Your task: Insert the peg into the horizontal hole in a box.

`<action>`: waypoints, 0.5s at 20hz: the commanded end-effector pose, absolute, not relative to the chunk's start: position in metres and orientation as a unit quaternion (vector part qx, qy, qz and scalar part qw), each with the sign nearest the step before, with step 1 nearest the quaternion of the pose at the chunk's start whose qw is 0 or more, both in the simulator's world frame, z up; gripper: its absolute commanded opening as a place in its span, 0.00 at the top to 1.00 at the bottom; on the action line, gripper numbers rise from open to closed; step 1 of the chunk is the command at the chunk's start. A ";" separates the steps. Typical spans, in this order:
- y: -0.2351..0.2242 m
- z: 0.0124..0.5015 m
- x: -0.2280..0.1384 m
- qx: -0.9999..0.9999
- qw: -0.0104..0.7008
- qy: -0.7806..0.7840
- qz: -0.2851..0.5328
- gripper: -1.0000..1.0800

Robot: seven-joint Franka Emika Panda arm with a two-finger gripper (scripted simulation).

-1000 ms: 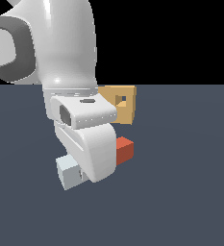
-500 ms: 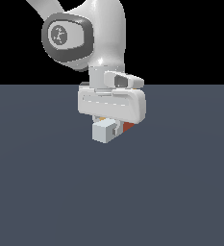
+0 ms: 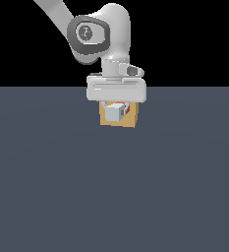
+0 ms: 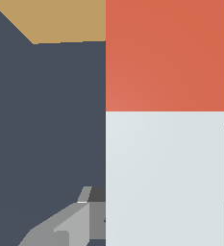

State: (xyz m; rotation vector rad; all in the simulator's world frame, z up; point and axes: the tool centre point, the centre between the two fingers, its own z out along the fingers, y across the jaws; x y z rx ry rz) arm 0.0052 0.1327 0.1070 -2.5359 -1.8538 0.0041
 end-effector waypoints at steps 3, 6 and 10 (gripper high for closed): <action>0.148 0.114 0.006 -0.795 0.000 -0.607 0.000 1.00; 0.148 0.114 0.006 -0.795 0.000 -0.607 0.000 1.00; 0.147 0.116 0.006 -0.794 -0.001 -0.608 -0.001 1.00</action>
